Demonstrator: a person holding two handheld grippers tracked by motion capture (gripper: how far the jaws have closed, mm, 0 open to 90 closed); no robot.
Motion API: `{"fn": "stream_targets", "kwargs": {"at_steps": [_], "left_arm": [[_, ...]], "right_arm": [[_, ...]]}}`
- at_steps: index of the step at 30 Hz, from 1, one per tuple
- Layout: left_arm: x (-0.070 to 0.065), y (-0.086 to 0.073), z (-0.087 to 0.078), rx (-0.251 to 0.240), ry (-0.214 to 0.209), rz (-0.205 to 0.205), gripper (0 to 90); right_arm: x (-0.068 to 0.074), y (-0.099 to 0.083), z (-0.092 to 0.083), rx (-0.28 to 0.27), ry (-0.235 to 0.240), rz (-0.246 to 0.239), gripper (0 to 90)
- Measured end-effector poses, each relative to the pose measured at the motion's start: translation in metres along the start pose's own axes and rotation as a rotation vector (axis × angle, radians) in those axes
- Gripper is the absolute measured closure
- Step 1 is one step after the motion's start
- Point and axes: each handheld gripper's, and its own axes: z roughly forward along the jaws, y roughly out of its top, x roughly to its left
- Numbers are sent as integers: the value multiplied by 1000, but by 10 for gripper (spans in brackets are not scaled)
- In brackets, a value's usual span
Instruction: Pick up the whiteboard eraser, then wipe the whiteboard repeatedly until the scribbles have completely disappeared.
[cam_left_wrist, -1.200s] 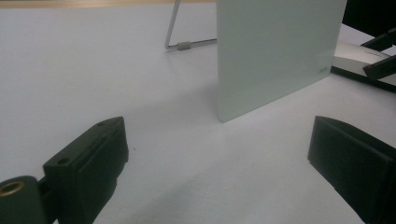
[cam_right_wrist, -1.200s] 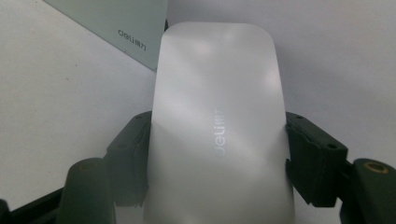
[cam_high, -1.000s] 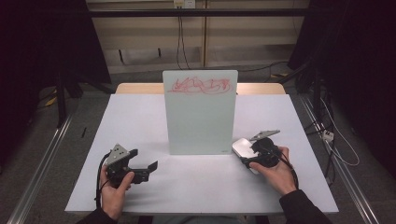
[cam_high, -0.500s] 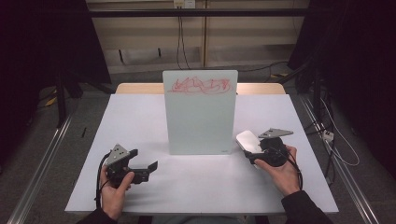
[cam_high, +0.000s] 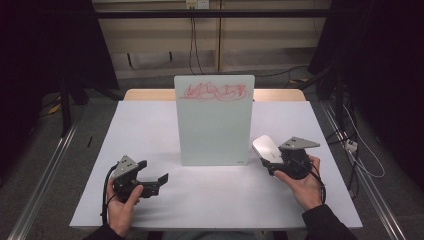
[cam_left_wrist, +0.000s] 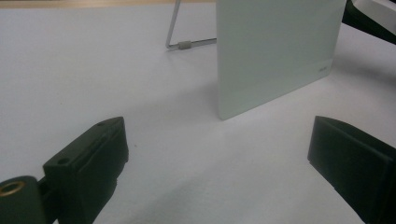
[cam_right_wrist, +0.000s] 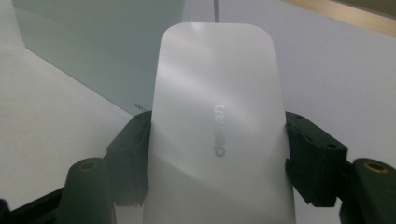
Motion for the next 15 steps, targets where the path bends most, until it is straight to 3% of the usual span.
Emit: {"fn": "stream_targets", "kwargs": {"at_steps": [15], "left_arm": [[2,-1,1,8,1,-4,49]], "right_arm": [[5,10,-14,-108,-8,-34,312]]}}
